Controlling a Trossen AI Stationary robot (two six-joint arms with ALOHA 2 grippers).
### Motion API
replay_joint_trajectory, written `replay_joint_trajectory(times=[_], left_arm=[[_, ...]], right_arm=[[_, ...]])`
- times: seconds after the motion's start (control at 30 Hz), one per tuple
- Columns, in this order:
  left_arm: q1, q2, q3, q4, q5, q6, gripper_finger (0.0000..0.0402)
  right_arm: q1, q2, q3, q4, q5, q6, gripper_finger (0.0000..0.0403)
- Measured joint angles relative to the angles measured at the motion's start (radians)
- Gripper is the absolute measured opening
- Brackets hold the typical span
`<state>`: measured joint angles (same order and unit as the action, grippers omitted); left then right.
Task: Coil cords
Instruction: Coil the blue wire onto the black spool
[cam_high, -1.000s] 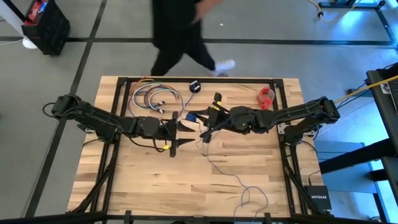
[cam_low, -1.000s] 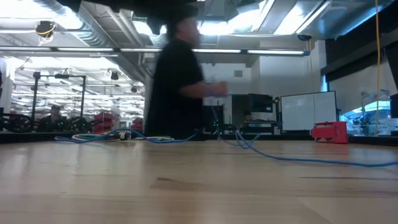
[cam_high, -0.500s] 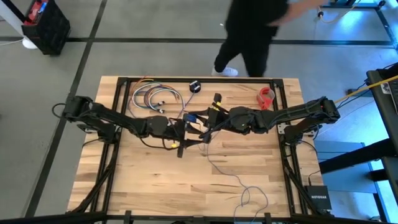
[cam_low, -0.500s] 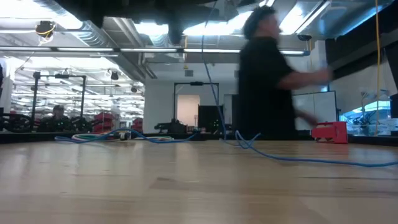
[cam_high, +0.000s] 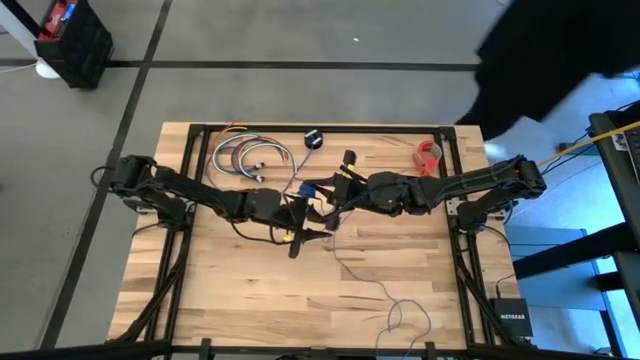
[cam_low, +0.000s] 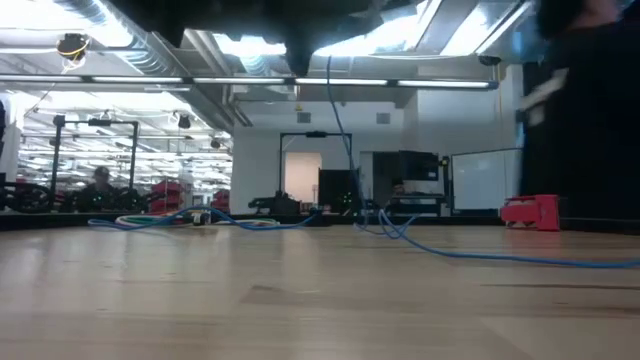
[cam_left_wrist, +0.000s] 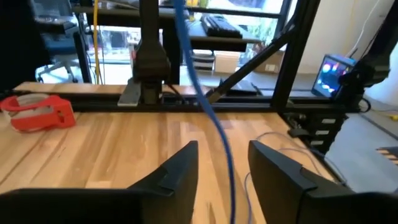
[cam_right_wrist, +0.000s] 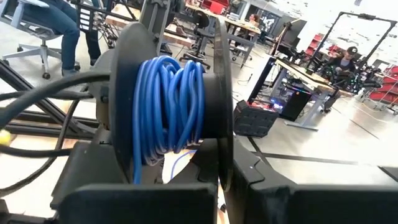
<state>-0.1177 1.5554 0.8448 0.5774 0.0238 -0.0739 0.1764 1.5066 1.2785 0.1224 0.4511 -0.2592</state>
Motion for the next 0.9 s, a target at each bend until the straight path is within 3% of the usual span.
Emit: replay_joint_trajectory(times=[0.37, 0.53, 0.73, 0.9], left_arm=[[0.0, -0.039, 0.0, -0.015, -0.001, 0.018, 0.0061], [0.004, -0.037, 0.0, -0.016, -0.002, 0.029, 0.001], [0.013, -0.037, 0.0, -0.052, -0.03, 0.054, 0.0003], [0.022, -0.077, 0.0, -0.194, -0.172, 0.055, 0.0005]], right_arm=[[0.0, 0.001, 0.0, -0.006, 0.0, 0.0, 0.0005], [0.0, 0.001, 0.0, 0.002, 0.0, 0.0, 0.0005], [0.001, 0.001, 0.0, 0.002, -0.002, 0.0, 0.0005], [0.024, 0.002, -0.002, -0.021, 0.003, -0.004, 0.0005]])
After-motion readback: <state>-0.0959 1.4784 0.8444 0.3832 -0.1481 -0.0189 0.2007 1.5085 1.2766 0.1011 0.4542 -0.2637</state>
